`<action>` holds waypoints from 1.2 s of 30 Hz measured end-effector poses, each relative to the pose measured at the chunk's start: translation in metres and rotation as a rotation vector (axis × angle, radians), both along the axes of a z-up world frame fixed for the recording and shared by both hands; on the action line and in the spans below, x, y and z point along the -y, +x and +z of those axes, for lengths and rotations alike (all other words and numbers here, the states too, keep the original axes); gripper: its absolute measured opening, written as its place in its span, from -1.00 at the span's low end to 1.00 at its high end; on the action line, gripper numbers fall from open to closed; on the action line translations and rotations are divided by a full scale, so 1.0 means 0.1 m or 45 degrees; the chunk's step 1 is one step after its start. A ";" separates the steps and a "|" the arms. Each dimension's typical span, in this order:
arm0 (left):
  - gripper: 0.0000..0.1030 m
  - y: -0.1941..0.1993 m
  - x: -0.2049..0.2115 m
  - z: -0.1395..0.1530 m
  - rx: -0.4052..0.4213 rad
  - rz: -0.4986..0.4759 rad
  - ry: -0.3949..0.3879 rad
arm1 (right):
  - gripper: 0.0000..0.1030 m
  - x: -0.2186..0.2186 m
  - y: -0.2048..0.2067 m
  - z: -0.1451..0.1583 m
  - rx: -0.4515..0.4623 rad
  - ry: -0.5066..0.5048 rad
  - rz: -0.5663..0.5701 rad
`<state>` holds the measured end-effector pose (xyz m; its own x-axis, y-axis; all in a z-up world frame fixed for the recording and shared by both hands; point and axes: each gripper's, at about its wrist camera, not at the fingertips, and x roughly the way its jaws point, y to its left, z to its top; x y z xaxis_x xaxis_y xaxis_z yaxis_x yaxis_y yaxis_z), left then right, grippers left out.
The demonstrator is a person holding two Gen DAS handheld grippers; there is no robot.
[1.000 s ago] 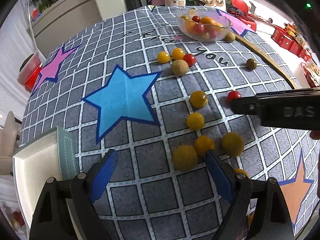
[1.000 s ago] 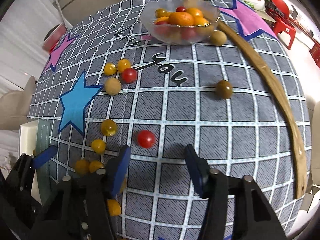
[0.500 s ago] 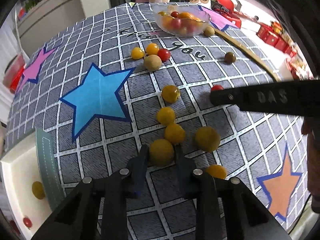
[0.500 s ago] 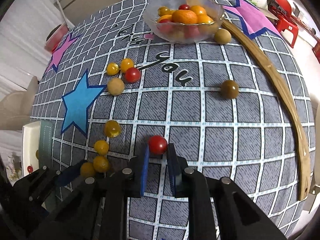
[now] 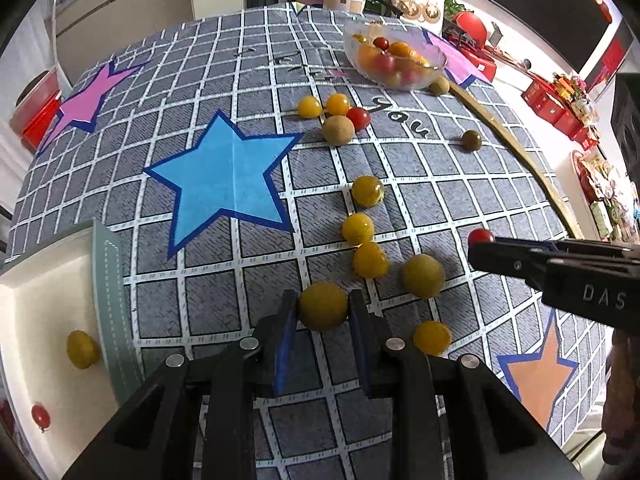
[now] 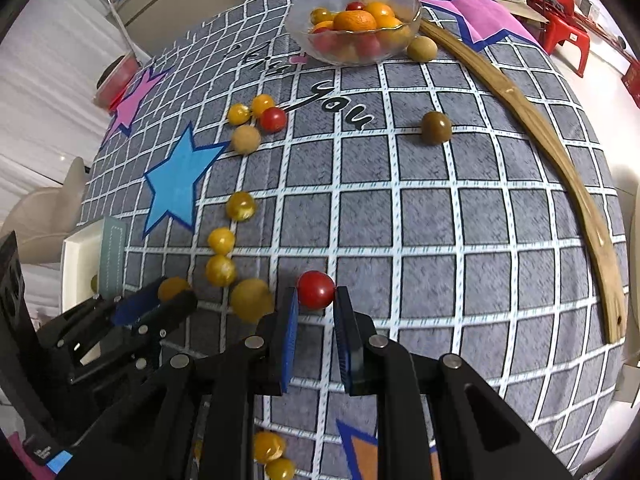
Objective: Organize fruits
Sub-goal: 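Grasp a red tomato with the right tool while the left grasps a yellow fruit, then carry both fruits to the white tray and open both tools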
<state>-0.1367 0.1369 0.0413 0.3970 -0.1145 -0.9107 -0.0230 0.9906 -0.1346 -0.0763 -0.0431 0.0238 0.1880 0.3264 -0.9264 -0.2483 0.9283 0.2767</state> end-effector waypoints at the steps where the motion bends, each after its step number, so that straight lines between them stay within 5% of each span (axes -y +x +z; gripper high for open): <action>1: -0.46 -0.01 -0.01 0.02 0.005 0.002 0.000 | -0.62 0.00 -0.02 0.02 0.000 0.003 0.001; 15: -0.46 -0.47 -0.48 0.27 0.059 0.159 -0.018 | -0.62 -0.48 -0.34 0.28 0.035 0.025 0.141; 27: -0.46 -1.15 -1.30 0.31 0.048 0.425 0.036 | -0.62 -1.47 -0.66 0.38 0.037 0.051 0.386; 36: -0.46 -1.63 -1.86 0.08 -0.037 0.639 0.098 | -0.62 -2.37 -0.89 0.27 -0.008 0.077 0.590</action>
<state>-0.2996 0.3234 0.0495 0.3599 0.1520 -0.9205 -0.5017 0.8634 -0.0535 -0.1653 0.1939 0.0510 0.0042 0.4281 -0.9037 -0.6309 0.7023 0.3298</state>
